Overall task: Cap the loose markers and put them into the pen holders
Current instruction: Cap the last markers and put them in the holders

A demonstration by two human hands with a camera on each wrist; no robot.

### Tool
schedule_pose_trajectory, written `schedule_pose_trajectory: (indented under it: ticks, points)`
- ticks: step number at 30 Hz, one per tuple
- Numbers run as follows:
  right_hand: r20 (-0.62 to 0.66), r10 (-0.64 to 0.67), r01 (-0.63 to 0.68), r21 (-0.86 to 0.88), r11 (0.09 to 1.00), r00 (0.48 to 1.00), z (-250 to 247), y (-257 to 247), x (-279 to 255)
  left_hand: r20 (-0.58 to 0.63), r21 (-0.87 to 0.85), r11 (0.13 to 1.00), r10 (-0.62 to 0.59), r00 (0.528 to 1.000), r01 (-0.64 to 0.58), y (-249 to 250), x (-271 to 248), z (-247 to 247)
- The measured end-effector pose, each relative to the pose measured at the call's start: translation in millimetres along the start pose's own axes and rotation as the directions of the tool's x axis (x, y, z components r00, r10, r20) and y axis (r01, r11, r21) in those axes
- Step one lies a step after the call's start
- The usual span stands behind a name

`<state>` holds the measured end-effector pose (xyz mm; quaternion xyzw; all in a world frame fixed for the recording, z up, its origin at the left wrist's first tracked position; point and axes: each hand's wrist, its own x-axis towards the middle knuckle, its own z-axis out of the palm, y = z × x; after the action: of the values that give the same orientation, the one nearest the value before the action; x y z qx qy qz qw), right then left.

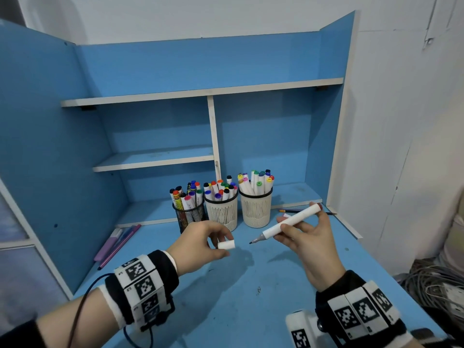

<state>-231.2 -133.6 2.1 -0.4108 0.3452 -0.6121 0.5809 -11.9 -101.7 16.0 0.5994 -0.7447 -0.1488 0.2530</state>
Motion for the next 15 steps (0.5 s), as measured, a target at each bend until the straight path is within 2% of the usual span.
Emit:
schedule_pose_trajectory:
  ticks: [4,10,15]
  points:
    - [-0.003,-0.033,0.033,0.084,0.996,0.999,6,1,-12,-0.06,-0.047,0.998,0.031,0.998,-0.034,15,-14,-5]
    - [0.013,-0.074,0.073,0.078,0.994,0.997,18,2,-29,-0.089,-0.163,0.987,-0.011,0.996,-0.004,27,-27,-8]
    - [0.009,-0.136,0.135,0.091,0.987,0.991,22,-2,-37,-0.134,-0.187,0.982,-0.017,0.991,-0.008,31,-34,-8]
